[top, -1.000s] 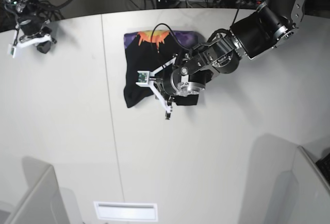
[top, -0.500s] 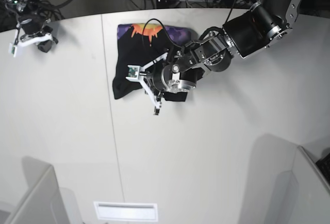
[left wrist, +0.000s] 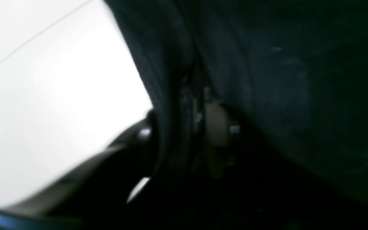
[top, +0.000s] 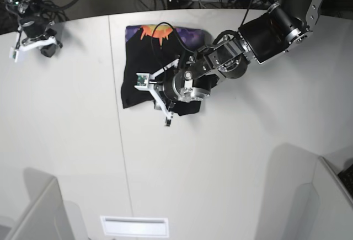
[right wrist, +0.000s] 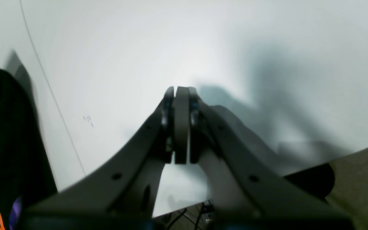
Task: Fold the T-shirt properly
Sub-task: 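Flatten the bundle with the left gripper and release it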
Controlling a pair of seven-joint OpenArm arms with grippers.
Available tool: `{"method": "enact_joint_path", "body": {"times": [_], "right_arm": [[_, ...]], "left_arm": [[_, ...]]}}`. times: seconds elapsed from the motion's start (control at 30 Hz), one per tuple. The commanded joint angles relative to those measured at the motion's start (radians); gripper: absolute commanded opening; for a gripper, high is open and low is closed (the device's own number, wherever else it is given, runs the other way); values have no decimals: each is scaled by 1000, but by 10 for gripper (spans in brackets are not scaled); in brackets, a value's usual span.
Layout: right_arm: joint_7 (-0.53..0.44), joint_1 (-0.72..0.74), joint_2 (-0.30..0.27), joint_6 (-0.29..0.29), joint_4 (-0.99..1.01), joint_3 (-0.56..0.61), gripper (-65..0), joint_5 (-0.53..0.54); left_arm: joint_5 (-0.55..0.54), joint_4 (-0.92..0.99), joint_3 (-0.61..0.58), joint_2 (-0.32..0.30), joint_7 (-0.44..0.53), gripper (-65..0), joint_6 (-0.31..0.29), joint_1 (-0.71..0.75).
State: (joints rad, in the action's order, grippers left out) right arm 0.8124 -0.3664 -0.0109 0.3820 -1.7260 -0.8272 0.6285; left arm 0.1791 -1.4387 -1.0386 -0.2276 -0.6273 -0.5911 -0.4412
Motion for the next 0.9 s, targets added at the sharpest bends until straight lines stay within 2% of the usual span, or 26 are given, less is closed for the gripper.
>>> {"method": "enact_joint_path", "body": {"times": [0.0, 0.13, 0.2, 0.27, 0.47, 0.6, 0.77, 0.83, 0.87], "right_arm": [[-23, -1, -10, -1, -13, -4, -650, 18], [-23, -1, -10, -1, -13, -1, -650, 18], [-23, -1, -10, -1, -13, -1, -650, 18], [-23, -1, -13, -1, -13, -1, -650, 18], [-23, -3, -18, -1, -12, 1, -650, 18], [-23, -3, -19, 1, -12, 1, -650, 18], [-23, 13, -21, 5, -12, 1, -650, 17], [-23, 13, -44, 5, -12, 3, -650, 17], [-23, 13, -50, 7, -12, 3, -650, 17]], "left_arm": [[-5, -15, -2, 4, -6, -293, -13, -28], [6, -18, 25, 6, -6, -120, -11, -58], [46, -18, 54, 7, -6, -66, -11, -64], [93, -33, 88, 12, -6, -43, -11, -64], [139, -158, 182, 15, -18, -33, -17, -67], [135, -250, 223, 20, -144, -36, -17, -71], [139, -386, 309, 20, -176, -43, -14, -41], [141, -432, 396, 21, -176, -76, -13, -6], [142, -452, 446, 21, -174, -122, -13, 20]]}}
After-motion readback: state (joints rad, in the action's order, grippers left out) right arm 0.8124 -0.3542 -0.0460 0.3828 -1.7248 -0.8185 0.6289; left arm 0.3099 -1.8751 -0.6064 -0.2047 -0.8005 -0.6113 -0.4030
